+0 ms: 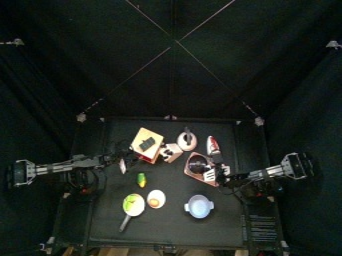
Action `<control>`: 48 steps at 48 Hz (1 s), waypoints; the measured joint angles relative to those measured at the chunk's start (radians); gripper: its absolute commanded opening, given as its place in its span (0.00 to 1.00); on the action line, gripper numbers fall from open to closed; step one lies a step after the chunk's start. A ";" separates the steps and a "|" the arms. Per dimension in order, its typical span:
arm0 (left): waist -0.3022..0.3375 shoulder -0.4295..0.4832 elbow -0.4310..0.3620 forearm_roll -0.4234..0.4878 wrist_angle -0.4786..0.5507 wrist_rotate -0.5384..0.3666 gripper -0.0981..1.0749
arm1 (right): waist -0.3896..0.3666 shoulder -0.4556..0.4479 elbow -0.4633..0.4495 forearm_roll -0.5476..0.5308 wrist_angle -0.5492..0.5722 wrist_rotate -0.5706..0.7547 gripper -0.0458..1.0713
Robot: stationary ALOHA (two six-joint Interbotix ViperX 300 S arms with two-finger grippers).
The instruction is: Place sushi piece on plate
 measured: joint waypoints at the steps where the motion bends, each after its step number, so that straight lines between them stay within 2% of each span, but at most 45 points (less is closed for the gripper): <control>1: -0.002 0.000 0.000 0.000 0.000 0.000 0.75 | -0.002 -0.005 0.005 0.002 0.002 0.000 0.52; 8: -0.002 0.000 0.000 0.000 0.000 -0.002 0.75 | -0.008 -0.006 0.029 0.021 -0.003 0.002 0.56; 16: 0.000 0.000 0.000 0.000 0.000 0.000 0.75 | -0.026 -0.003 0.041 0.037 -0.005 0.003 0.72; 23: -0.002 0.000 0.000 0.000 0.000 0.000 0.75 | -0.026 -0.003 0.041 0.044 -0.008 0.003 0.81; 48: 0.000 0.000 0.000 0.000 0.000 0.000 0.75 | -0.026 -0.003 0.041 0.071 -0.011 0.003 0.82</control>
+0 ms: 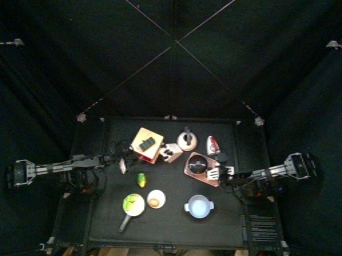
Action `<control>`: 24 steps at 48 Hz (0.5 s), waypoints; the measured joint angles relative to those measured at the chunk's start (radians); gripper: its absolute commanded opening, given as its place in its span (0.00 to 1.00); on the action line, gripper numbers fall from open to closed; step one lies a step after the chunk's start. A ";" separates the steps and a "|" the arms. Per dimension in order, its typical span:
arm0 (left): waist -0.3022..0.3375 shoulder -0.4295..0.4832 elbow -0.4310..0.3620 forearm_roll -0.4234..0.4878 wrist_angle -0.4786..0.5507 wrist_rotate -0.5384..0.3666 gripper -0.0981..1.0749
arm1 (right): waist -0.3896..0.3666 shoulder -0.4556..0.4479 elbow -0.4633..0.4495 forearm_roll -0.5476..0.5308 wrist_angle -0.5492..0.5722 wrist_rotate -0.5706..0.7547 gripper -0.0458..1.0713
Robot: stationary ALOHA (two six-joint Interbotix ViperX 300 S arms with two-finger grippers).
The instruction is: Place sushi piece on plate
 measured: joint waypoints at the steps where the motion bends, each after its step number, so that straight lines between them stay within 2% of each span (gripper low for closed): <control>1: -0.002 0.000 0.000 0.000 0.000 0.000 0.75 | 0.002 0.000 0.000 0.000 0.000 -0.002 0.82; 24: 0.000 -0.002 0.000 0.000 0.000 0.000 0.75 | 0.009 0.000 -0.012 -0.006 0.000 -0.018 0.82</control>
